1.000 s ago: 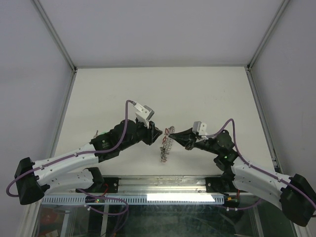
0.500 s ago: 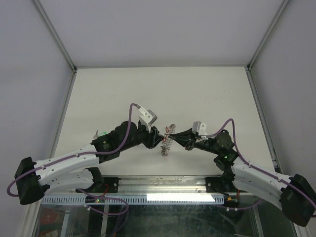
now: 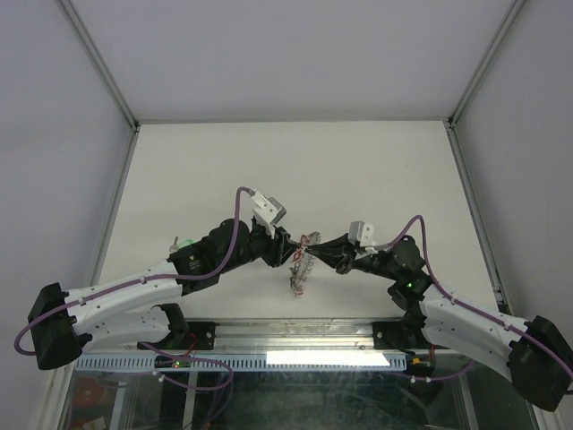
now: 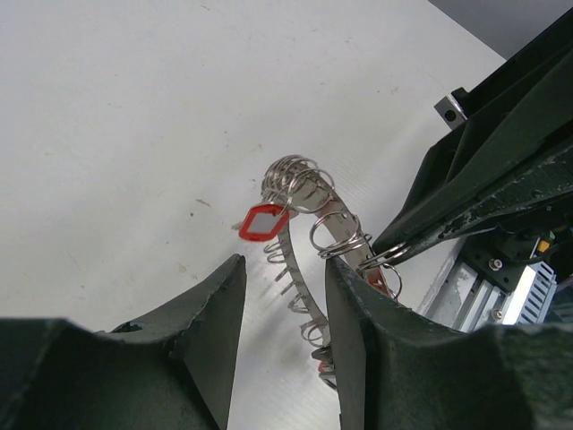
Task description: Put the keys on the keyring
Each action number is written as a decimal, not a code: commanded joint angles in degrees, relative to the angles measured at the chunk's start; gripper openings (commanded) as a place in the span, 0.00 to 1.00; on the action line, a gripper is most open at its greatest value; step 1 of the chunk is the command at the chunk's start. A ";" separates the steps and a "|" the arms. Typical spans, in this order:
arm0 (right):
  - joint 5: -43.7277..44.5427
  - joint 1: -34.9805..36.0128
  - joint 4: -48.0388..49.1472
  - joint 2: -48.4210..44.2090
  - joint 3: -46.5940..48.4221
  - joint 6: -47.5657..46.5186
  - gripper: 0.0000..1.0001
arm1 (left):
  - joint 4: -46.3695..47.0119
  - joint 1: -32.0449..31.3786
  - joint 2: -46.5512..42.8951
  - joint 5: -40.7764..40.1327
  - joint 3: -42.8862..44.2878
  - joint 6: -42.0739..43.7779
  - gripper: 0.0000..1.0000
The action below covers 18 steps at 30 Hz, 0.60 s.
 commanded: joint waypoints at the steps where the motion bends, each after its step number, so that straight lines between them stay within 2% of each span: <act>1: -1.34 0.17 4.42 -1.38 2.47 0.66 0.00 | 3.90 -0.53 -0.01 -2.35 0.73 0.77 0.40; 10: -2.57 0.16 4.25 -0.85 2.72 1.00 0.00 | 5.66 -0.52 -0.47 -3.55 0.94 1.98 0.40; 18: -2.02 0.11 3.39 -1.33 2.74 0.67 0.00 | 7.78 -0.52 0.15 -0.43 1.28 4.00 0.40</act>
